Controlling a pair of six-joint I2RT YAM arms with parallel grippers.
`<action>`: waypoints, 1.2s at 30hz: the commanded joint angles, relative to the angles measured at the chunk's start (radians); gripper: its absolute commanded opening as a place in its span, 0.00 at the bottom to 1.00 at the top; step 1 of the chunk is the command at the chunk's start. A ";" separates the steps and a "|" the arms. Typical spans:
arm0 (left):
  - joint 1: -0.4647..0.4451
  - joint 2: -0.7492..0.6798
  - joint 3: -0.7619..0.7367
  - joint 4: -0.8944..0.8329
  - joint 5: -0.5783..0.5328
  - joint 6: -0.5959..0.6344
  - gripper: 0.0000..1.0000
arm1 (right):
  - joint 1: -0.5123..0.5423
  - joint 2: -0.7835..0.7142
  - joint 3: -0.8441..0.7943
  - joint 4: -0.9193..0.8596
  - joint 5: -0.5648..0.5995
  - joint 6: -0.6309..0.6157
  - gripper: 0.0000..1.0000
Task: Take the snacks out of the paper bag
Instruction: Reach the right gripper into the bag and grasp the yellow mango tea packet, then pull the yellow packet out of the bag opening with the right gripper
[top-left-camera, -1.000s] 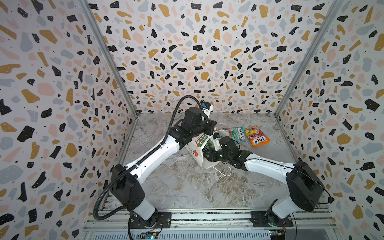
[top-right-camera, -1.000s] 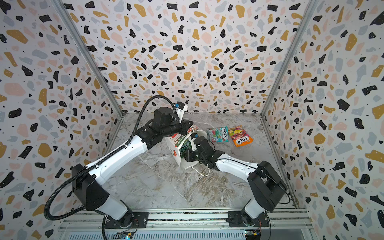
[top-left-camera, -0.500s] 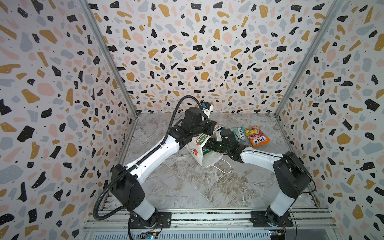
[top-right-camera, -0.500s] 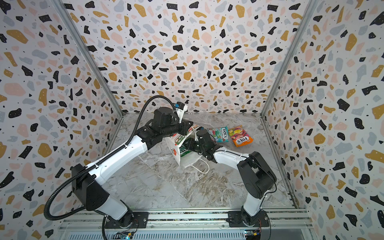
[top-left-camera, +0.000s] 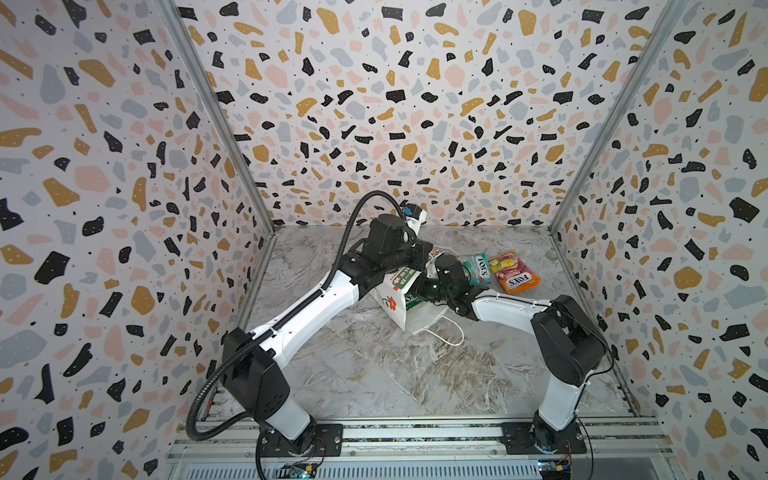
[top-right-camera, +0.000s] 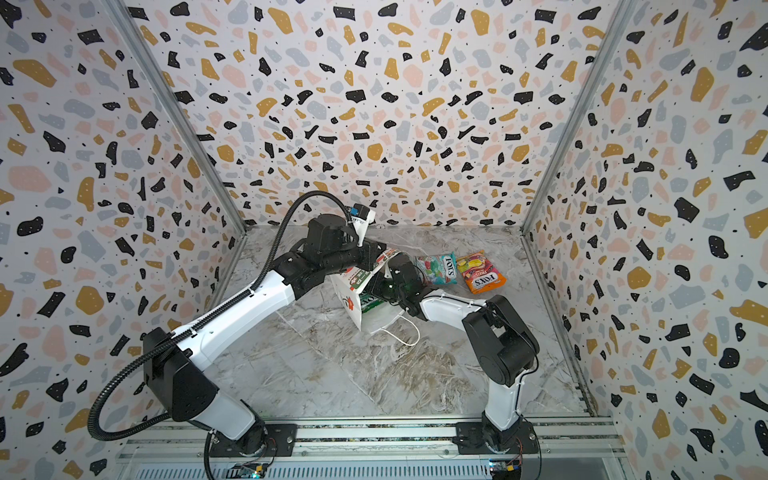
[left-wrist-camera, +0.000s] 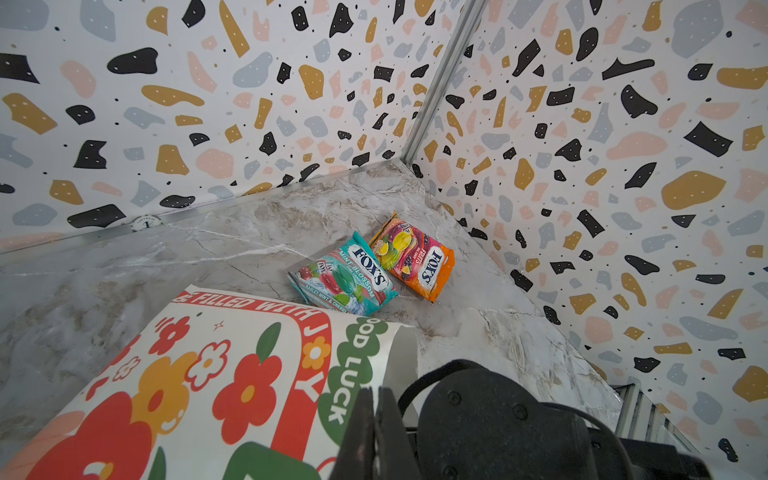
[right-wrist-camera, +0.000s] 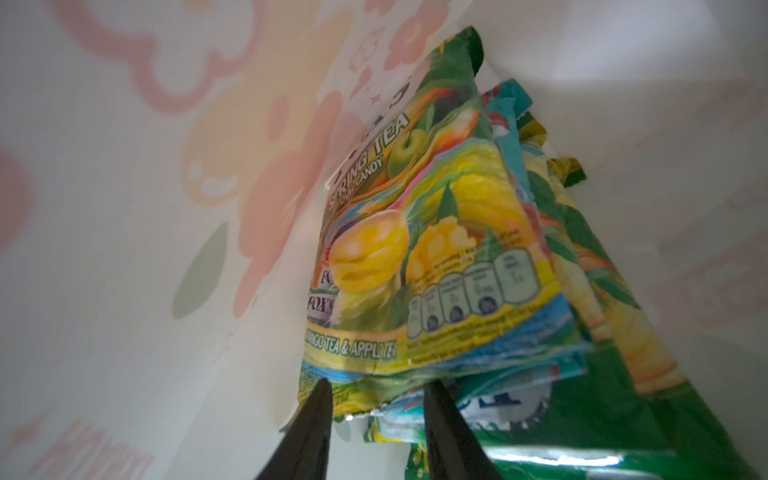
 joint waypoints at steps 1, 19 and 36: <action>-0.005 -0.024 0.023 0.004 0.010 0.014 0.00 | -0.004 0.002 0.040 0.010 0.007 0.015 0.39; -0.006 -0.030 0.017 -0.008 -0.013 0.019 0.00 | -0.008 0.129 0.156 0.034 0.006 0.053 0.14; -0.006 -0.039 -0.030 -0.023 -0.163 0.026 0.00 | 0.010 -0.100 -0.021 -0.026 -0.005 -0.262 0.00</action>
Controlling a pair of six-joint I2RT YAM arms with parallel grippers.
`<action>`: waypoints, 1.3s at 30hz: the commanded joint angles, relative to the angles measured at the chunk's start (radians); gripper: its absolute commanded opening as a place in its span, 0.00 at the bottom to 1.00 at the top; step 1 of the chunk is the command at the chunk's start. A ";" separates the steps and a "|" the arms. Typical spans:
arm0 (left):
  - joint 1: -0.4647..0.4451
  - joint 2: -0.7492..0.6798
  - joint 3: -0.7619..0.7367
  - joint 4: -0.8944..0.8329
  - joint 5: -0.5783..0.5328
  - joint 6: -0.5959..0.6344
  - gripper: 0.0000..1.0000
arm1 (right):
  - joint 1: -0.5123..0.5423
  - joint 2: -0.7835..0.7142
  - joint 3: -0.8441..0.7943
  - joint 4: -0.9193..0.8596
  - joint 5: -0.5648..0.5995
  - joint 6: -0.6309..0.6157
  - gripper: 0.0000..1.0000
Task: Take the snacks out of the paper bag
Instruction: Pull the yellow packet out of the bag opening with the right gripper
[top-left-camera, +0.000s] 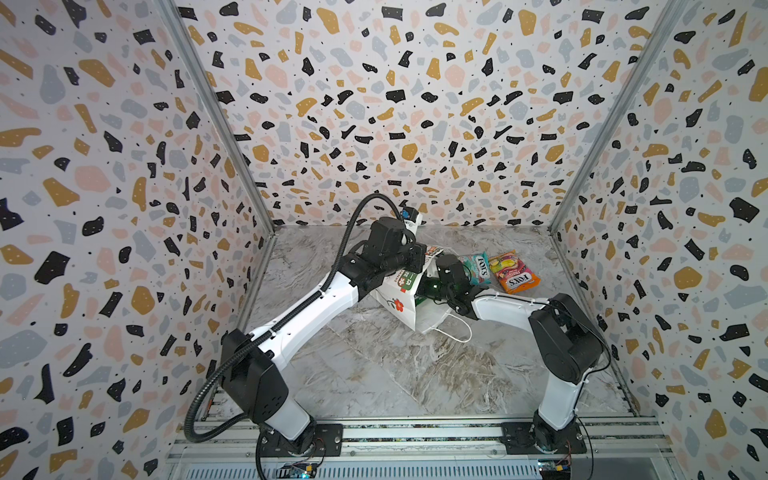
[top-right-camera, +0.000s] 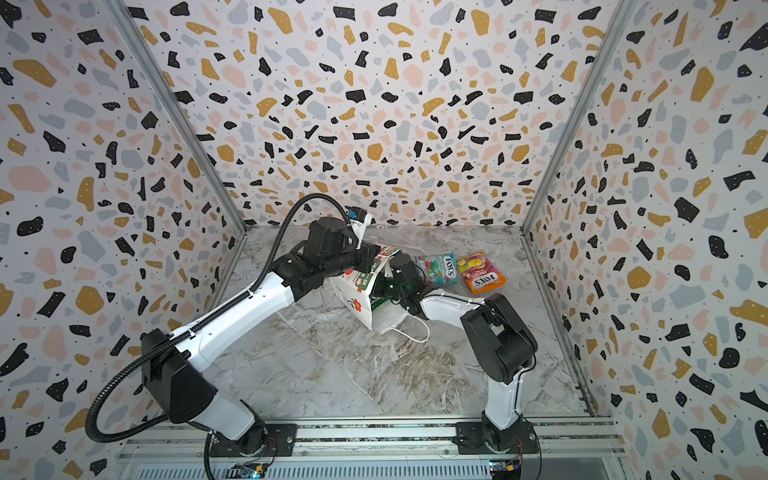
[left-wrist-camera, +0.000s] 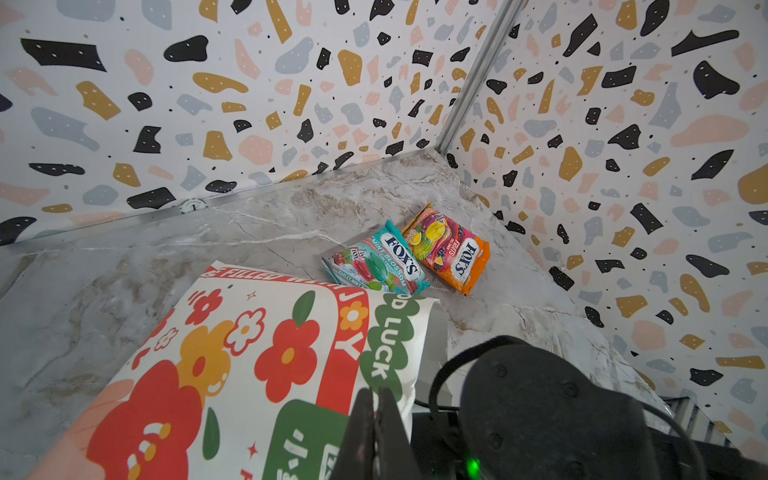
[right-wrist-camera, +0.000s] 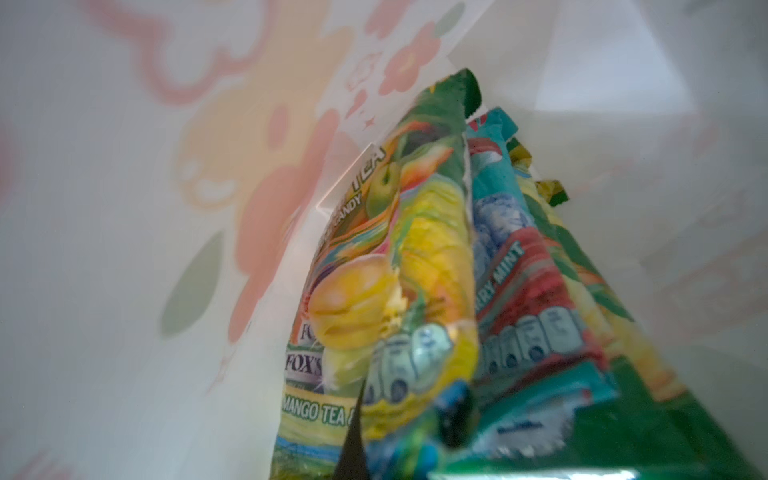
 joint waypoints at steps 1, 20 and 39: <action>-0.005 -0.025 -0.011 0.018 -0.047 0.012 0.00 | 0.014 -0.104 -0.014 -0.054 0.004 -0.126 0.00; -0.006 -0.020 -0.017 0.023 -0.077 0.006 0.00 | 0.072 -0.488 -0.120 -0.335 0.101 -0.458 0.00; -0.006 -0.014 -0.008 0.017 -0.071 0.006 0.00 | 0.067 -0.840 0.047 -0.641 0.238 -0.609 0.00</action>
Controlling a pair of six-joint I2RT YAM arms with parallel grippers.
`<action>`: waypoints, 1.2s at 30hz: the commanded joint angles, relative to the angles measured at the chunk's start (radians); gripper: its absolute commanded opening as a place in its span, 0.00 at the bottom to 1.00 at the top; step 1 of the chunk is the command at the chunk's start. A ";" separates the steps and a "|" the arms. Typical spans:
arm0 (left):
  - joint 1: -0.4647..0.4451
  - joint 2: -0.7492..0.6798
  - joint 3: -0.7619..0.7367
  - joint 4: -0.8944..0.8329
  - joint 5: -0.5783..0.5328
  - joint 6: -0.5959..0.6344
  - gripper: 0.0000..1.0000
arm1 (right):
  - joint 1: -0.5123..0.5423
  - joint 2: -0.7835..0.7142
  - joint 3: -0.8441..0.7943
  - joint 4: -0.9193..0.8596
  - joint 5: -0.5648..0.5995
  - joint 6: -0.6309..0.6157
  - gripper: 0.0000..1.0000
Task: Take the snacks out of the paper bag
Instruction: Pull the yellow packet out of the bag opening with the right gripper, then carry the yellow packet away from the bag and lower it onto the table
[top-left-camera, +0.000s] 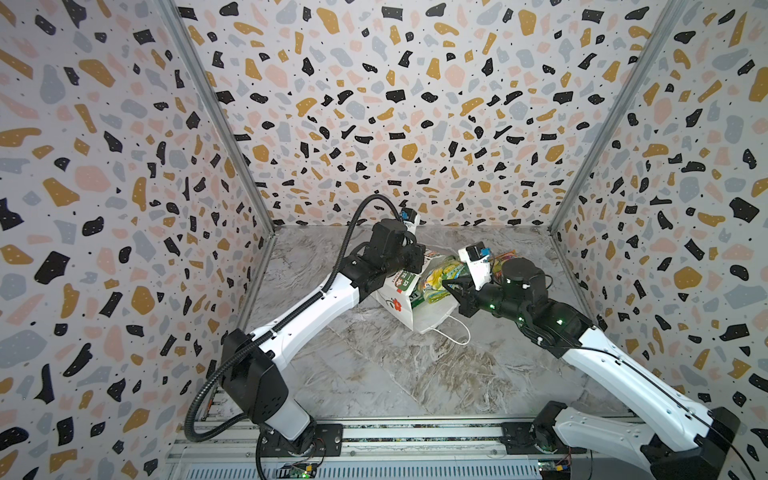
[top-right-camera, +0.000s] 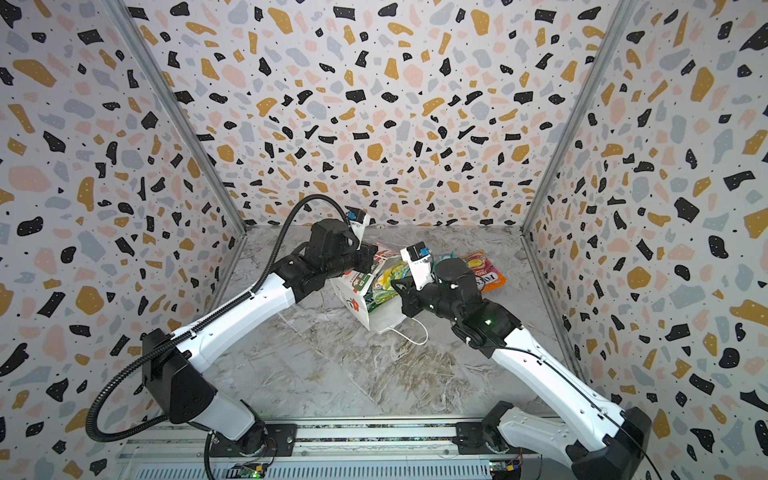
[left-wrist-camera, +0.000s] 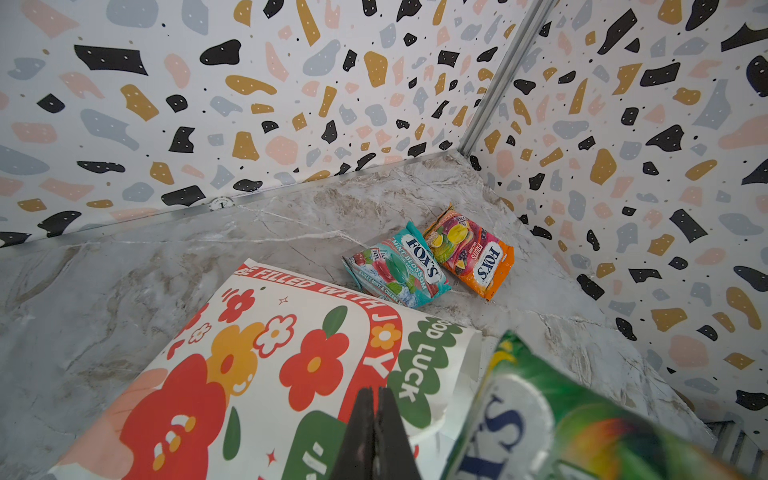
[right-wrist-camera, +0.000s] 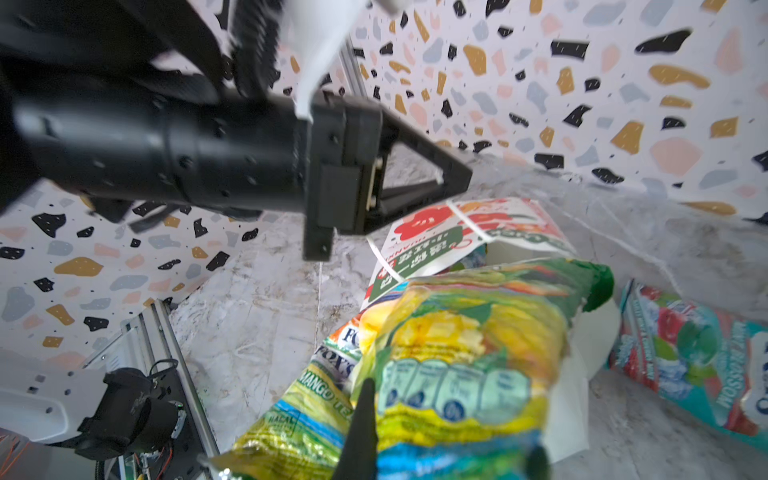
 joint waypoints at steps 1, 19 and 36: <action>0.000 -0.013 0.002 0.015 -0.003 0.007 0.00 | -0.005 -0.073 0.056 -0.033 0.097 -0.036 0.00; -0.001 -0.016 0.013 0.013 0.026 0.001 0.00 | -0.330 -0.140 -0.064 -0.207 0.239 -0.006 0.00; -0.001 -0.018 0.023 0.001 0.039 0.005 0.00 | -0.482 0.021 -0.303 0.012 -0.268 -0.028 0.00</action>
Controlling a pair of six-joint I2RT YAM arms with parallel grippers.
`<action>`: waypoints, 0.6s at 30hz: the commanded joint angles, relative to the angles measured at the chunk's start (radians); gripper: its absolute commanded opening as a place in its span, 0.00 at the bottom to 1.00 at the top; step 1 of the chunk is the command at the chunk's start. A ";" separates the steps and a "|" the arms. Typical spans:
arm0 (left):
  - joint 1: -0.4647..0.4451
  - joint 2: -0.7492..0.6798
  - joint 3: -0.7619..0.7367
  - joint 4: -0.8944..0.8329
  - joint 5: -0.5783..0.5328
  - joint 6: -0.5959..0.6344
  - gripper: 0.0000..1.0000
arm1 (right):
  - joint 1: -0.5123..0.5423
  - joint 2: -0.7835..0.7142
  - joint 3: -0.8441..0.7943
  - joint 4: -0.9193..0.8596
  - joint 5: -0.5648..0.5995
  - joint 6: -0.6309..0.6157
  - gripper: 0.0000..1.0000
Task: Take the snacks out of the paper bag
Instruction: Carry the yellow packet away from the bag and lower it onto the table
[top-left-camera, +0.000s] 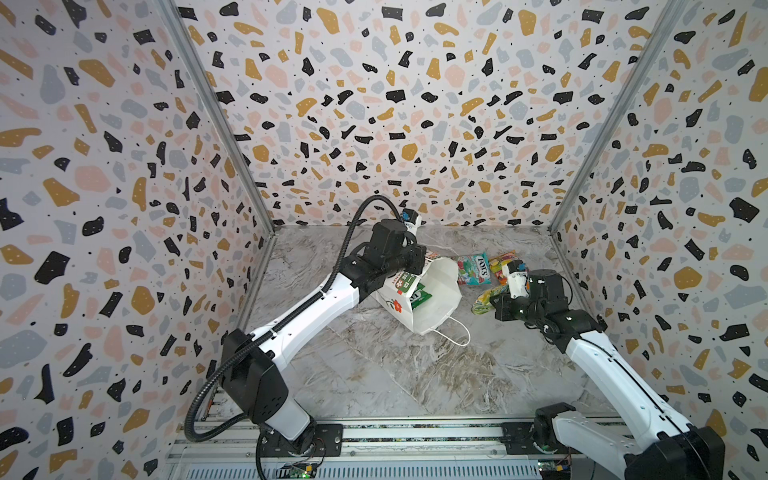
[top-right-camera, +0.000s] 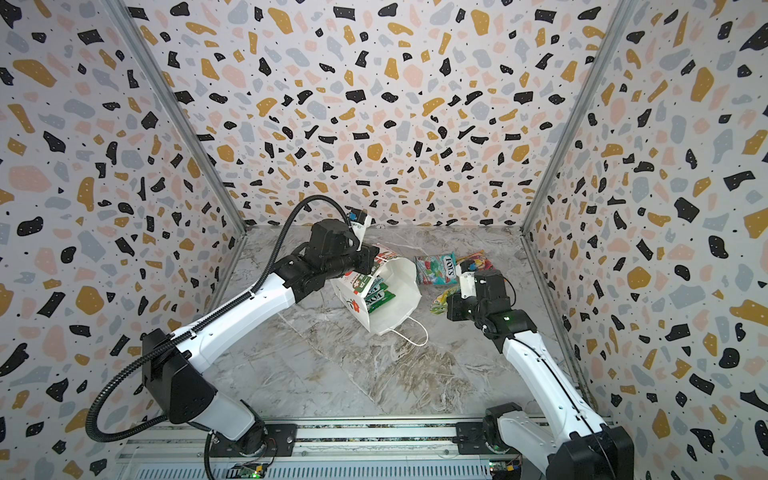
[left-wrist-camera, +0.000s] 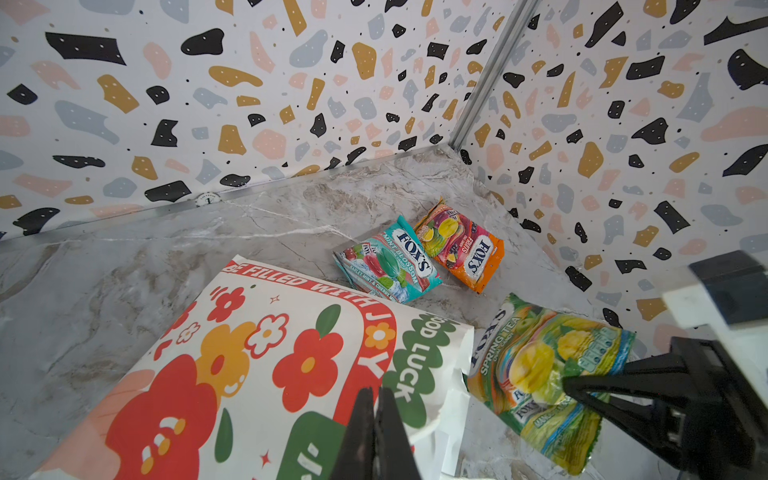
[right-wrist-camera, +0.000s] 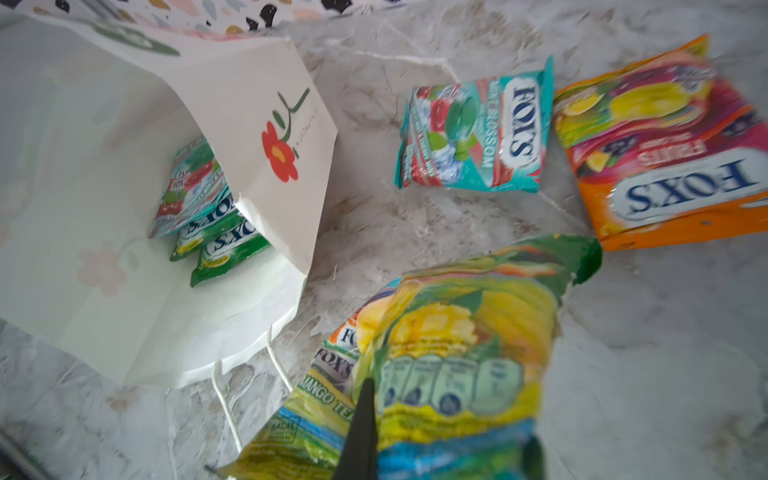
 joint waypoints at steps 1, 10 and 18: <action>-0.001 -0.018 0.023 0.008 0.004 0.007 0.00 | -0.009 0.007 -0.017 0.133 -0.163 -0.017 0.00; -0.001 -0.013 0.029 0.004 0.000 0.008 0.00 | -0.021 0.129 -0.059 0.245 -0.300 -0.037 0.00; -0.002 -0.008 0.033 0.001 0.005 0.006 0.00 | -0.067 0.234 -0.075 0.225 -0.237 -0.064 0.00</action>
